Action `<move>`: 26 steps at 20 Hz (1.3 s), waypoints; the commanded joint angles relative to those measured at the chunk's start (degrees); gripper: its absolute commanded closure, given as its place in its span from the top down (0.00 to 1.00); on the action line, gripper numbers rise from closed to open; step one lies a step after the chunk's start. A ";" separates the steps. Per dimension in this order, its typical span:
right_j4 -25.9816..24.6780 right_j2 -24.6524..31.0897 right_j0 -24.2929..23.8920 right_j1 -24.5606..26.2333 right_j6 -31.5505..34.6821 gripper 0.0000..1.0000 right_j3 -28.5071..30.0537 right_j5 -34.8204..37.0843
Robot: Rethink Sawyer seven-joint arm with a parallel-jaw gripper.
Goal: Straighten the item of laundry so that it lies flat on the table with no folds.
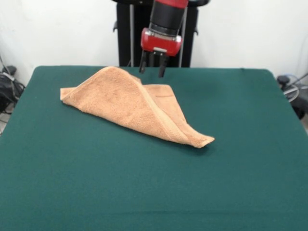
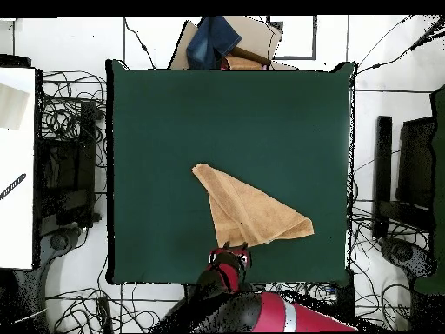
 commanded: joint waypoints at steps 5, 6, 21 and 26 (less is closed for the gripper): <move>0.00 2.97 -1.19 5.82 19.70 1.00 -11.28 -3.55; 0.07 3.00 -0.93 5.54 20.59 1.00 -10.94 -4.90; 3.26 3.46 0.10 6.70 20.17 1.00 -10.59 -3.46; 5.19 2.10 2.17 7.24 19.70 1.00 -10.05 -4.25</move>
